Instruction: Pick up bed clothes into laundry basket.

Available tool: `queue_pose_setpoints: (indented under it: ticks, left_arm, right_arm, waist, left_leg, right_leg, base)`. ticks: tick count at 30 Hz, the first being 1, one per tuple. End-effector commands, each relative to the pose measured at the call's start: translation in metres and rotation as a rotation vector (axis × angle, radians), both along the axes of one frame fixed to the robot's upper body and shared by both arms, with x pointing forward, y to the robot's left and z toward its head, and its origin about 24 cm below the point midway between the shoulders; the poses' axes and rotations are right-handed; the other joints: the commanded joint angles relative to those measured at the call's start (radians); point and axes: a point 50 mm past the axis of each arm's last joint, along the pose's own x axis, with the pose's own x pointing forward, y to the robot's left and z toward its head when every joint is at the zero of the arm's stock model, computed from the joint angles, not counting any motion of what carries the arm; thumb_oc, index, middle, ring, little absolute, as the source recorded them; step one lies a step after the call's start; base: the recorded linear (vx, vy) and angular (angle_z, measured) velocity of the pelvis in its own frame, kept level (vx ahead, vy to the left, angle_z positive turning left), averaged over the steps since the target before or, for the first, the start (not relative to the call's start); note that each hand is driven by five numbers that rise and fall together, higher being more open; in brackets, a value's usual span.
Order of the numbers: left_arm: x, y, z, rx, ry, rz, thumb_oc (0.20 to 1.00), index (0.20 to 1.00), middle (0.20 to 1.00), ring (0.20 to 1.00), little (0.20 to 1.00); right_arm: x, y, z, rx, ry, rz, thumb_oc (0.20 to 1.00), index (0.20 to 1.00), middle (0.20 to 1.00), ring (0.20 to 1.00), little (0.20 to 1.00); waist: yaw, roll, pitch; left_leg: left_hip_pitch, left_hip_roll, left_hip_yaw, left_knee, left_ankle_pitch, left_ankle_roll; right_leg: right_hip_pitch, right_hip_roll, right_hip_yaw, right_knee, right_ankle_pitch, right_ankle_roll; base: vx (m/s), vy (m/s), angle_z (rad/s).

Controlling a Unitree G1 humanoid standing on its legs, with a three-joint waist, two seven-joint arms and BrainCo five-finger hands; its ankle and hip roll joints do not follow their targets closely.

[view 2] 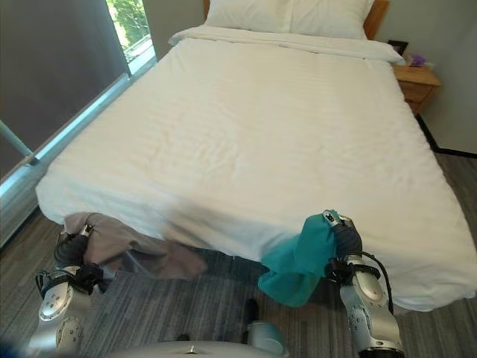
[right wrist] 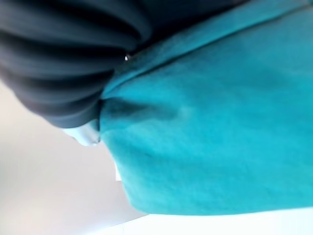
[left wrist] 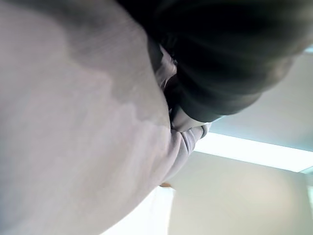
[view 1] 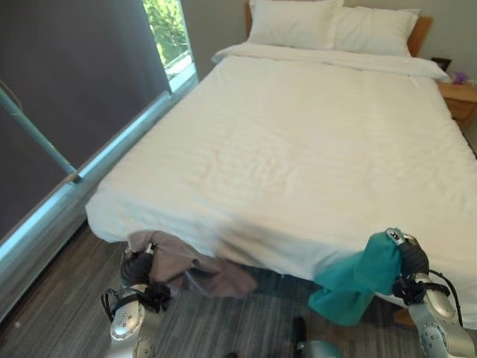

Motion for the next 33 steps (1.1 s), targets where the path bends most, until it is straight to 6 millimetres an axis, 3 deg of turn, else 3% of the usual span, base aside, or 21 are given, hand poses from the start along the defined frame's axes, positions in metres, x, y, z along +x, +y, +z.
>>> queue_pose_setpoints:
  ticks: [1, 2, 4, 5, 6, 7, 8, 9, 10, 11, 12, 14, 15, 16, 17, 20, 23, 25, 26, 29, 33]
  left_arm:
    - [0.018, 0.018, 0.068, 0.191, -0.296, 0.022, 0.200, 0.200, 0.200, 0.200, 0.200]
    - [0.023, 0.023, 0.093, 0.247, -0.389, 0.039, 0.200, 0.200, 0.200, 0.200, 0.200]
    - [0.024, 0.023, 0.101, 0.255, -0.427, 0.050, 0.200, 0.200, 0.200, 0.200, 0.200]
    - [0.027, 0.023, 0.108, 0.260, -0.459, 0.056, 0.200, 0.200, 0.200, 0.200, 0.200]
    - [0.029, 0.022, 0.114, 0.259, -0.493, 0.062, 0.200, 0.200, 0.200, 0.200, 0.200]
    - [0.027, 0.021, 0.124, 0.253, -0.552, 0.094, 0.200, 0.200, 0.200, 0.200, 0.200]
    - [0.027, 0.021, 0.124, 0.253, -0.553, 0.096, 0.200, 0.200, 0.200, 0.200, 0.200]
    - [0.027, 0.019, 0.127, 0.248, -0.572, 0.091, 0.200, 0.200, 0.200, 0.200, 0.200]
    - [0.026, 0.016, 0.127, 0.234, -0.583, 0.078, 0.200, 0.200, 0.200, 0.200, 0.200]
    - [0.026, 0.013, 0.128, 0.225, -0.595, 0.054, 0.200, 0.200, 0.200, 0.200, 0.200]
    - [0.026, 0.005, 0.123, 0.232, -0.571, -0.009, 0.200, 0.200, 0.200, 0.200, 0.200]
    - [0.021, 0.012, 0.109, 0.254, -0.487, 0.010, 0.200, 0.200, 0.200, 0.200, 0.200]
    - [0.017, 0.017, 0.106, 0.261, -0.465, 0.029, 0.200, 0.200, 0.200, 0.200, 0.200]
    - [0.012, 0.025, 0.105, 0.271, -0.447, 0.058, 0.200, 0.200, 0.200, 0.200, 0.200]
    - [0.003, 0.035, 0.096, 0.256, -0.409, 0.102, 0.200, 0.200, 0.200, 0.200, 0.200]
    - [-0.002, 0.039, 0.088, 0.196, -0.393, 0.132, 0.200, 0.200, 0.200, 0.200, 0.200]
    - [-0.001, 0.036, 0.084, 0.179, -0.377, 0.120, 0.200, 0.200, 0.200, 0.200, 0.200]
    - [0.000, 0.033, 0.085, 0.175, -0.386, 0.106, 0.200, 0.200, 0.200, 0.200, 0.200]
    - [0.002, 0.030, 0.084, 0.157, -0.391, 0.087, 0.200, 0.200, 0.200, 0.200, 0.200]
    - [0.007, 0.026, 0.079, 0.129, -0.382, 0.074, 0.200, 0.200, 0.200, 0.200, 0.200]
    - [0.015, 0.019, 0.079, 0.098, -0.392, 0.038, 0.200, 0.200, 0.200, 0.200, 0.200]
  right_arm:
    - [0.009, -0.025, 0.049, -0.116, -0.226, -0.075, 0.200, 0.200, 0.200, 0.200, 0.200]
    - [0.001, -0.041, 0.054, -0.161, -0.232, -0.139, 0.200, 0.200, 0.200, 0.200, 0.200]
    - [0.003, -0.043, 0.056, -0.163, -0.238, -0.151, 0.200, 0.200, 0.200, 0.200, 0.200]
    - [0.006, -0.046, 0.059, -0.172, -0.248, -0.166, 0.200, 0.200, 0.200, 0.200, 0.200]
    - [0.011, -0.047, 0.063, -0.175, -0.263, -0.169, 0.200, 0.200, 0.200, 0.200, 0.200]
    - [0.020, -0.043, 0.070, -0.155, -0.302, -0.162, 0.200, 0.200, 0.200, 0.200, 0.200]
    - [0.020, -0.043, 0.070, -0.155, -0.303, -0.161, 0.200, 0.200, 0.200, 0.200, 0.200]
    - [0.022, -0.042, 0.071, -0.150, -0.312, -0.166, 0.200, 0.200, 0.200, 0.200, 0.200]
    - [0.023, -0.040, 0.077, -0.156, -0.339, -0.159, 0.200, 0.200, 0.200, 0.200, 0.200]
    - [0.022, -0.040, 0.078, -0.153, -0.337, -0.159, 0.200, 0.200, 0.200, 0.200, 0.200]
    - [0.015, -0.045, 0.064, -0.147, -0.282, -0.201, 0.200, 0.200, 0.200, 0.200, 0.200]
    - [0.004, -0.035, 0.041, -0.084, -0.213, -0.184, 0.200, 0.200, 0.200, 0.200, 0.200]
    - [0.004, -0.029, 0.037, -0.096, -0.193, -0.155, 0.200, 0.200, 0.200, 0.200, 0.200]
    - [0.003, -0.028, 0.035, -0.101, -0.180, -0.159, 0.200, 0.200, 0.200, 0.200, 0.200]
    - [0.001, -0.027, 0.034, -0.074, -0.186, -0.159, 0.200, 0.200, 0.200, 0.200, 0.200]
    - [0.003, -0.028, 0.041, -0.089, -0.226, -0.177, 0.200, 0.200, 0.200, 0.200, 0.200]
    - [0.014, -0.020, 0.049, -0.105, -0.259, -0.151, 0.200, 0.200, 0.200, 0.200, 0.200]
    - [0.016, -0.017, 0.050, -0.112, -0.263, -0.140, 0.200, 0.200, 0.200, 0.200, 0.200]
    - [0.018, -0.012, 0.049, -0.096, -0.262, -0.115, 0.200, 0.200, 0.200, 0.200, 0.200]
    - [0.016, -0.010, 0.046, -0.080, -0.257, -0.109, 0.200, 0.200, 0.200, 0.200, 0.200]
    - [0.013, -0.011, 0.053, -0.086, -0.282, -0.092, 0.200, 0.200, 0.200, 0.200, 0.200]
  waist:
    - [-0.030, -0.035, -0.037]
    - [-0.060, -0.035, -0.052]
    - [-0.063, -0.034, -0.052]
    - [-0.057, -0.034, -0.046]
    - [-0.049, -0.036, -0.039]
    - [-0.024, -0.052, -0.027]
    - [-0.020, -0.053, -0.028]
    - [-0.019, -0.049, -0.027]
    - [-0.026, -0.044, -0.014]
    - [-0.028, -0.036, -0.010]
    - [-0.048, -0.029, 0.000]
    - [-0.058, -0.041, 0.038]
    - [-0.028, -0.028, 0.057]
    - [-0.010, -0.007, 0.067]
    - [-0.001, 0.013, 0.060]
    - [0.036, 0.048, 0.032]
    - [0.080, 0.049, -0.002]
    - [0.087, 0.038, -0.011]
    - [0.082, 0.023, -0.024]
    - [0.068, 0.010, -0.027]
    - [0.052, -0.012, -0.008]
  left_leg:
    - [0.001, 0.053, -0.025, 0.048, 0.012, -0.021]
    - [0.014, 0.066, -0.021, 0.044, 0.009, -0.030]
    - [0.017, 0.069, -0.029, 0.050, 0.001, -0.031]
    - [0.014, 0.056, -0.088, 0.072, -0.006, -0.025]
    - [0.008, 0.022, -0.169, 0.097, -0.021, -0.017]
    - [0.020, -0.108, -0.406, 0.152, -0.068, 0.028]
    - [0.012, -0.113, -0.402, 0.166, -0.074, 0.031]
    - [0.027, -0.148, -0.467, 0.161, -0.094, 0.055]
    - [0.023, -0.165, -0.475, 0.161, -0.106, 0.072]
    - [0.034, -0.164, -0.454, 0.123, -0.116, 0.082]
    - [0.052, -0.154, -0.397, 0.052, -0.100, 0.101]
    - [0.051, -0.172, -0.304, 0.019, -0.059, 0.115]
    - [0.031, -0.159, -0.240, 0.031, -0.048, 0.111]
    - [0.006, -0.141, -0.187, 0.044, -0.035, 0.107]
    - [-0.009, -0.124, -0.115, 0.037, -0.017, 0.108]
    - [-0.037, -0.089, -0.008, 0.026, 0.000, 0.108]
    - [-0.062, -0.060, 0.155, 0.010, 0.025, 0.095]
    - [-0.072, -0.056, 0.191, 0.014, 0.030, 0.090]
    - [-0.071, -0.045, 0.248, 0.013, 0.027, 0.071]
    - [-0.081, -0.020, 0.255, 0.049, 0.036, 0.046]
    - [-0.133, 0.043, 0.266, 0.184, 0.059, 0.009]
  right_leg:
    - [0.166, -0.049, 0.056, -0.122, 0.040, 0.050]
    - [0.171, -0.037, 0.064, -0.132, 0.037, 0.051]
    - [0.158, -0.027, 0.090, -0.126, 0.037, 0.050]
    - [0.135, -0.011, 0.139, -0.111, 0.044, 0.048]
    - [0.106, 0.003, 0.178, -0.091, 0.056, 0.048]
    - [0.043, 0.047, 0.297, -0.047, 0.112, 0.053]
    - [0.038, 0.046, 0.303, -0.044, 0.111, 0.056]
    - [0.019, 0.073, 0.340, -0.039, 0.125, 0.055]
    - [0.001, 0.086, 0.370, -0.035, 0.137, 0.058]
    - [-0.017, 0.093, 0.378, -0.039, 0.148, 0.068]
    - [-0.051, 0.082, 0.378, -0.055, 0.220, 0.109]
    - [-0.079, 0.054, 0.361, -0.103, 0.270, 0.148]
    - [-0.086, 0.002, 0.190, -0.091, 0.199, 0.127]
    - [-0.067, -0.066, 0.016, -0.038, 0.133, 0.079]
    - [-0.007, -0.090, -0.067, 0.037, 0.076, 0.048]
    - [0.088, -0.138, -0.185, 0.140, -0.032, 0.036]
    - [0.175, -0.224, -0.357, 0.169, -0.027, 0.064]
    - [0.187, -0.222, -0.373, 0.127, -0.010, 0.075]
    - [0.203, -0.186, -0.384, 0.006, -0.030, 0.077]
    - [0.213, -0.122, -0.288, -0.063, -0.047, 0.046]
    - [0.230, -0.074, -0.263, -0.105, -0.053, 0.010]
  base:
    - [0.05, -0.095, -0.43]
    - [0.01, -0.072, -0.32]
    - [-0.03, -0.042, -0.11]
    - [-0.09, -0.011, -0.53]
    - [-0.16, -0.086, -0.95]
    - [-0.13, -0.066, -1.48]
    - [-0.11, -0.055, -1.87]
    - [-0.13, 0.048, -2.27]
    - [-0.22, 0.085, -2.84]
    - [-0.31, 0.211, -2.40]
    - [-0.32, 0.225, -2.19]
    - [-0.47, 0.131, -1.74]
    - [-0.61, 0.039, -2.28]
    - [-0.64, 0.020, -2.59]
    - [-0.59, 0.018, -2.43]
    - [-0.33, -0.008, -1.45]
    - [-0.26, -0.104, -0.95]
    - [-0.11, -0.184, -1.24]
    - [-0.03, -0.275, -1.04]
    - [0.06, -0.271, -0.67]
    - [0.03, -0.246, -0.09]
